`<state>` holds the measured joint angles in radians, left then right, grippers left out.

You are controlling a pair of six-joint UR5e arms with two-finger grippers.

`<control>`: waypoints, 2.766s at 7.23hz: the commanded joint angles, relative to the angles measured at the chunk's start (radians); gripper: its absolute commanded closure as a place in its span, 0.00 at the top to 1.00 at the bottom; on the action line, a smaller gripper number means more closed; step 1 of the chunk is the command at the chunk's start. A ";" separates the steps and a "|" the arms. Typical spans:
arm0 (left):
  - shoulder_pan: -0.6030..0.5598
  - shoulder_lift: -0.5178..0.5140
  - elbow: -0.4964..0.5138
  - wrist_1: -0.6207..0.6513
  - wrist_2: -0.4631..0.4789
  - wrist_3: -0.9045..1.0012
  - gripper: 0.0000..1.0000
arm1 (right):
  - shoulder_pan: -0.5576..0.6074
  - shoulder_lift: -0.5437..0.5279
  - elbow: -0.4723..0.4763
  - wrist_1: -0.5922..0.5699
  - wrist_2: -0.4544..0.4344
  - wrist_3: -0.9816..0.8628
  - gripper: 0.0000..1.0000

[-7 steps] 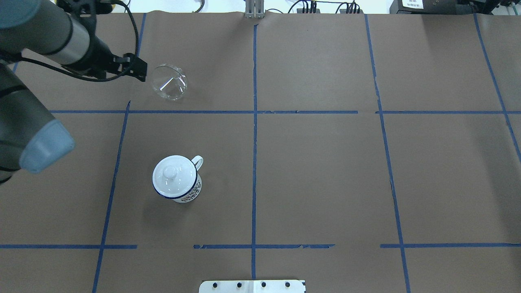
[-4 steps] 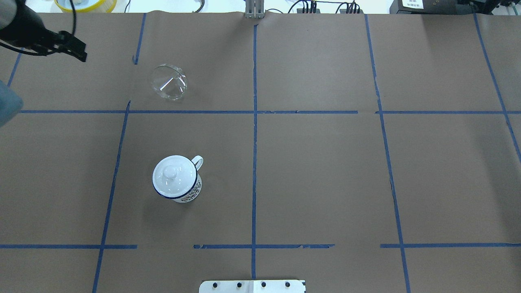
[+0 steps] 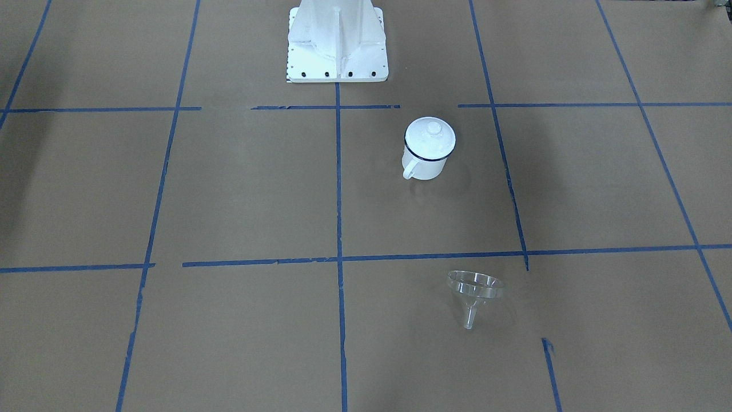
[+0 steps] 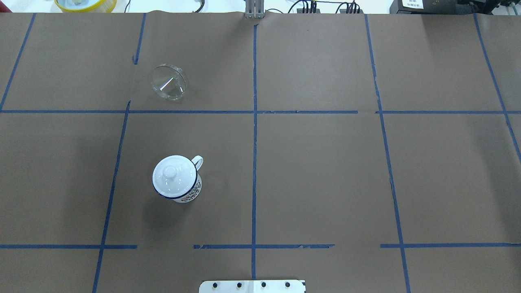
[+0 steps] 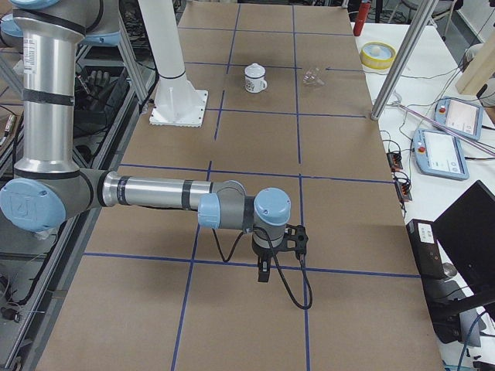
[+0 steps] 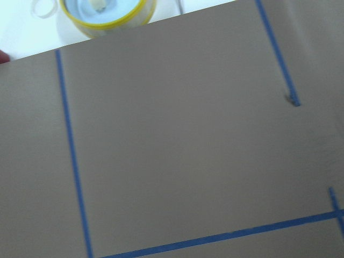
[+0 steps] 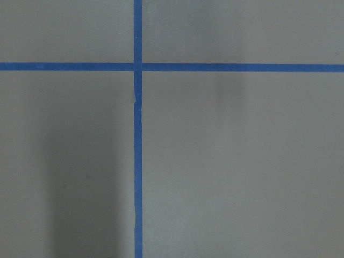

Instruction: Remove funnel from cup

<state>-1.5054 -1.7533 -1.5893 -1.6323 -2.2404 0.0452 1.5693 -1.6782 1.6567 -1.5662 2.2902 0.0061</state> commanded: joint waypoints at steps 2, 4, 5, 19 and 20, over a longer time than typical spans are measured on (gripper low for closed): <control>-0.062 0.139 0.005 -0.008 -0.013 0.074 1.00 | 0.000 0.000 0.000 0.000 0.000 0.000 1.00; -0.081 0.193 0.002 -0.005 -0.120 0.073 1.00 | 0.000 0.000 0.000 0.000 0.000 0.000 1.00; -0.087 0.204 -0.004 -0.001 -0.123 0.073 1.00 | 0.000 0.000 0.000 0.000 0.000 0.000 1.00; -0.088 0.204 -0.003 0.002 -0.114 0.067 1.00 | 0.000 0.000 0.000 0.000 0.000 0.000 1.00; -0.088 0.202 -0.001 0.000 -0.114 0.067 1.00 | 0.000 0.000 0.000 0.000 0.000 0.000 1.00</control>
